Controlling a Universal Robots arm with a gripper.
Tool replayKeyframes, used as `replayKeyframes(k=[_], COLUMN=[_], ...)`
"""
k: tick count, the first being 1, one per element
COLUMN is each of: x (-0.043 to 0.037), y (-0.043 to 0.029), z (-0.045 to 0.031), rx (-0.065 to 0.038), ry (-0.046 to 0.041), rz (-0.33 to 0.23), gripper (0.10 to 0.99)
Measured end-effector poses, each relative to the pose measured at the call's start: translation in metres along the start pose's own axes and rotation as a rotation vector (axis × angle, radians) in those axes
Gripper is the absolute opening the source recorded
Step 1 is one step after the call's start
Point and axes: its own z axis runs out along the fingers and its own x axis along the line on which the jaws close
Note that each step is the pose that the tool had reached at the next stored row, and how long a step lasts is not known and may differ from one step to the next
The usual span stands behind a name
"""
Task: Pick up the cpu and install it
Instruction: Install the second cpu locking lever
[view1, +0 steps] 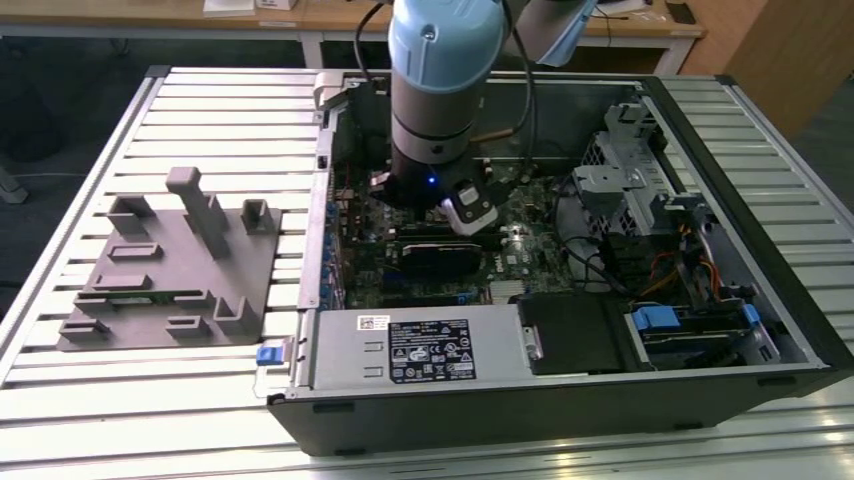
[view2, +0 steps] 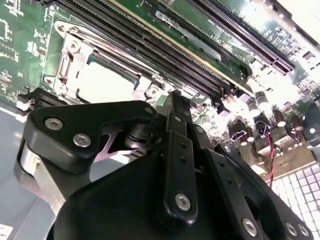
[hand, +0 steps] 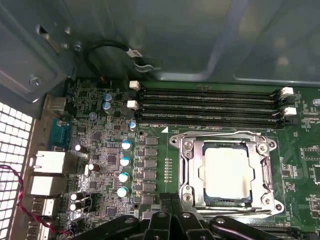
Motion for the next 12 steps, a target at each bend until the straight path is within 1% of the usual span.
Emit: replayKeyframes(k=[4, 12], x=[0.0000, -0.0001], y=[0.0014, 0.0041], z=[-0.0046, -0.0134], rx=[-0.001, -0.006], ry=[0.0000, -0.0002], rz=[0.000, 0.000], gripper=[0.106, 0.106])
